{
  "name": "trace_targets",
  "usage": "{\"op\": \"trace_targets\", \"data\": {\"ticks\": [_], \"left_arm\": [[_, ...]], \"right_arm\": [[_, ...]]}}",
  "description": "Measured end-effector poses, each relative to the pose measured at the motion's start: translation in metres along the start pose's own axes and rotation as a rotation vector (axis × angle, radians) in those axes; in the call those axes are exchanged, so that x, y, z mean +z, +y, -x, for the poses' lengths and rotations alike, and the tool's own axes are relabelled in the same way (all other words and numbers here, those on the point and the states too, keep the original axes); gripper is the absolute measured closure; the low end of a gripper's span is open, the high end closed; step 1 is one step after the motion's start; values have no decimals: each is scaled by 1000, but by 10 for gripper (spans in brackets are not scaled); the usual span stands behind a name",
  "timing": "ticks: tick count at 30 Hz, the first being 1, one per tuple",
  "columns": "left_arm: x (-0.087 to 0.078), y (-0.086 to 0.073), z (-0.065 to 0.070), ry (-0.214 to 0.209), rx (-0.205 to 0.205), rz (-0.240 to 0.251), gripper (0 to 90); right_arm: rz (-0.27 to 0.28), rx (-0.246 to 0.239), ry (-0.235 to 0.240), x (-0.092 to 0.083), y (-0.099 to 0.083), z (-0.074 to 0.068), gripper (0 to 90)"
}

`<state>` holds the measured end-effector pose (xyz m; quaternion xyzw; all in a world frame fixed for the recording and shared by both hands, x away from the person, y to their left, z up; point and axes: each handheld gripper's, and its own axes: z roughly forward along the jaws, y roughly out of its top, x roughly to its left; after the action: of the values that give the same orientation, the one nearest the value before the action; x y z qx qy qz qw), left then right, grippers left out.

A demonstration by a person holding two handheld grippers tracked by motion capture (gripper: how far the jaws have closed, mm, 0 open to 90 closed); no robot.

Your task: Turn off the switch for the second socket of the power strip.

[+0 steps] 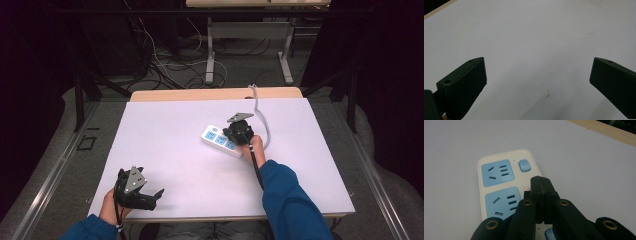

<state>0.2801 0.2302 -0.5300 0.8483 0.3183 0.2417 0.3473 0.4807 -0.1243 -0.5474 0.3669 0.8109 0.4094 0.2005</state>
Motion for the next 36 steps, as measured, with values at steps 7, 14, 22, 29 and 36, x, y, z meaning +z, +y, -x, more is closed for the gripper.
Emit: {"op": "trace_targets", "data": {"ticks": [7,14,22,29,36], "left_arm": [[0,0,0,0,2,1,7],[0,0,0,0,3,0,7],[0,0,0,0,3,1,7],[0,0,0,0,4,0,7],[-1,0,-1,0,7,-1,7]], "right_arm": [[-4,-5,-11,-1,0,-3,900],[-20,-10,-19,-1,0,-3,900],[-6,-32,-35,0,1,-5,900],[-12,-37,-38,0,2,-6,900],[-19,-41,-36,0,3,-6,900]]}}
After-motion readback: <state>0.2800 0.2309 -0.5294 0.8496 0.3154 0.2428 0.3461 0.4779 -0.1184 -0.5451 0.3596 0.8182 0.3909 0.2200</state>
